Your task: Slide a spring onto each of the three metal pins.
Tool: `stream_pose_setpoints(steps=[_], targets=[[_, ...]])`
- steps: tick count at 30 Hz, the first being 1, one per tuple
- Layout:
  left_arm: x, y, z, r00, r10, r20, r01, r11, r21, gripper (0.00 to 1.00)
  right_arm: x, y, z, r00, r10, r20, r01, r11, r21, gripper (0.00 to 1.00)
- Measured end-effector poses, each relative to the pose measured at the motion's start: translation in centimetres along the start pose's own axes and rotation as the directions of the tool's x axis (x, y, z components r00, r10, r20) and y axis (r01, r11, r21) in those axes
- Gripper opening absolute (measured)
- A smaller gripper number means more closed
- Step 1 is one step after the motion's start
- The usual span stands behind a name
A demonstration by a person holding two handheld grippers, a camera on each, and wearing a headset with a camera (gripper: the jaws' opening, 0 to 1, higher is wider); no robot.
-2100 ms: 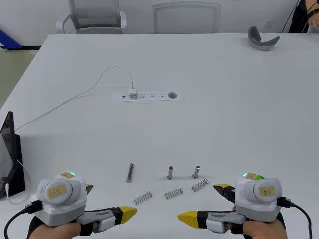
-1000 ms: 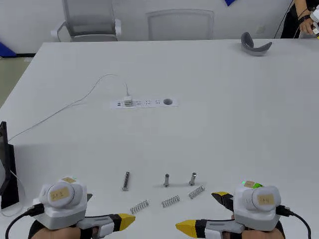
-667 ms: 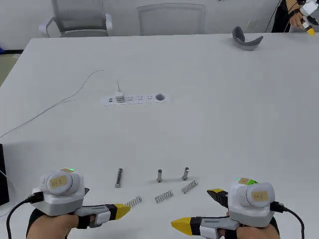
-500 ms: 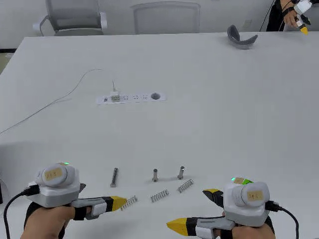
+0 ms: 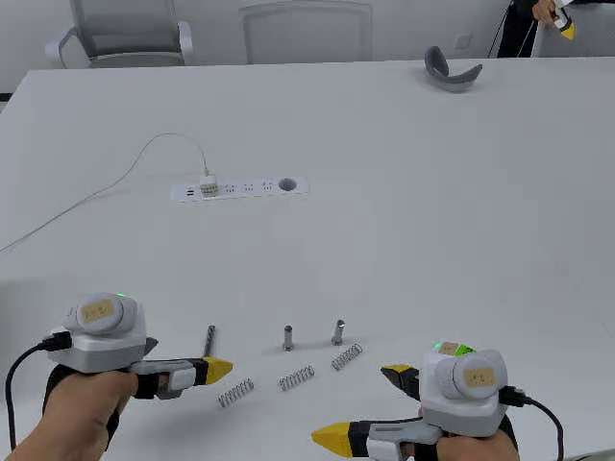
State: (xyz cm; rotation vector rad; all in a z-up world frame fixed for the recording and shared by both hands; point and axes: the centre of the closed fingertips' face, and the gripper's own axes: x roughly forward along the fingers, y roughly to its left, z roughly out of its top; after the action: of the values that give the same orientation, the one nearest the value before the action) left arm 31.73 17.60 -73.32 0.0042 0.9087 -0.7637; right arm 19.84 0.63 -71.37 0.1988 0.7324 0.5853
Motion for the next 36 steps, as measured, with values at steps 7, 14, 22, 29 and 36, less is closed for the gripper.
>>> stream_pose_setpoints(steps=[7,14,22,29,36], targets=[[-0.1,-0.4,-0.3,1.0,0.0,-0.001,0.0,1.0,-0.005,0.73,0.2,0.0,0.1,1.0,0.004,-0.001,-0.004,1.0,0.001,0.95],[-0.1,-0.3,0.0,0.9999,0.01,0.01,-0.01,1.0,-0.019,0.73,0.4,0.3,0.0,0.9999,0.013,-0.004,-0.013,1.0,-0.004,0.95],[1.3,0.5,0.7,0.9996,0.02,0.02,-0.019,0.998,-0.052,0.71,0.5,0.6,-0.3,0.9997,0.02,-0.012,-0.021,1.0,-0.007,0.94],[2.8,0.9,1.3,0.9993,0.027,0.025,-0.024,0.996,-0.089,0.58,0.5,0.6,-0.3,0.9997,0.021,-0.012,-0.021,1.0,-0.003,0.94],[4.5,1.4,1.2,0.9994,0.031,0.015,-0.028,0.987,-0.157,0.46,0.5,0.6,-0.6,0.9995,0.024,-0.022,-0.024,1.0,-0.001,0.94]])
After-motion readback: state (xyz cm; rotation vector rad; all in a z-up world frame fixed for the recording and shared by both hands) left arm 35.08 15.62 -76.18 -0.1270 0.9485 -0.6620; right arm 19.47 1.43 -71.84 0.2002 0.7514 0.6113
